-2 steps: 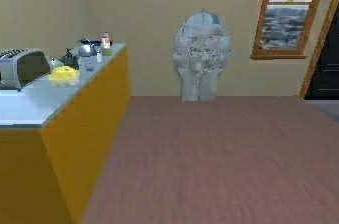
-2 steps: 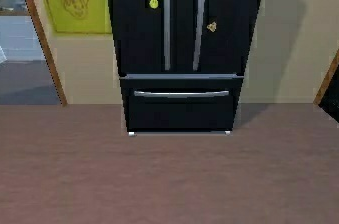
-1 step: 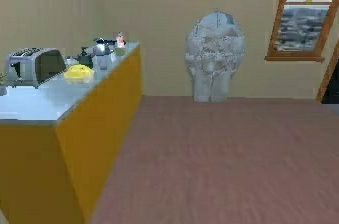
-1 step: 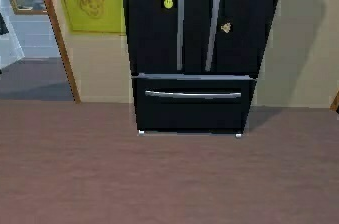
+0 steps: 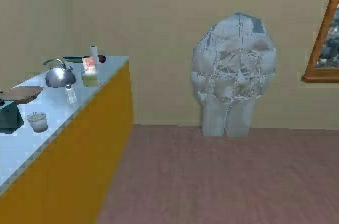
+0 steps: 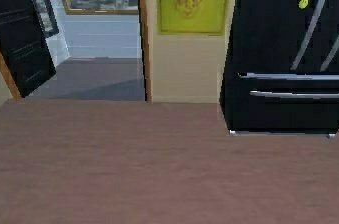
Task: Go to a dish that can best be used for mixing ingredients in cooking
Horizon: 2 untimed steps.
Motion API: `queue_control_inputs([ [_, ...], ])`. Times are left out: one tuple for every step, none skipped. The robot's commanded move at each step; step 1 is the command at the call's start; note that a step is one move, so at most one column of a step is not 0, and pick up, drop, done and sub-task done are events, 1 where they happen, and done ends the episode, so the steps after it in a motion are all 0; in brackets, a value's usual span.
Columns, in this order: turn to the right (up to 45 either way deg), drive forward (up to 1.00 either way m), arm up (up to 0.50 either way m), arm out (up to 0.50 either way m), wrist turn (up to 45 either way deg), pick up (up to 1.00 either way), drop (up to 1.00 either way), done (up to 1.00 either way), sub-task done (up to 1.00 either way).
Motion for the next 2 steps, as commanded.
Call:
queue_control_inputs([
  [0.0,0.55,0.0,0.0,0.0,0.0,0.0,0.0,0.0],
  [-45.0,0.0,0.0,0.0,0.0,0.0,0.0,0.0,0.0],
])
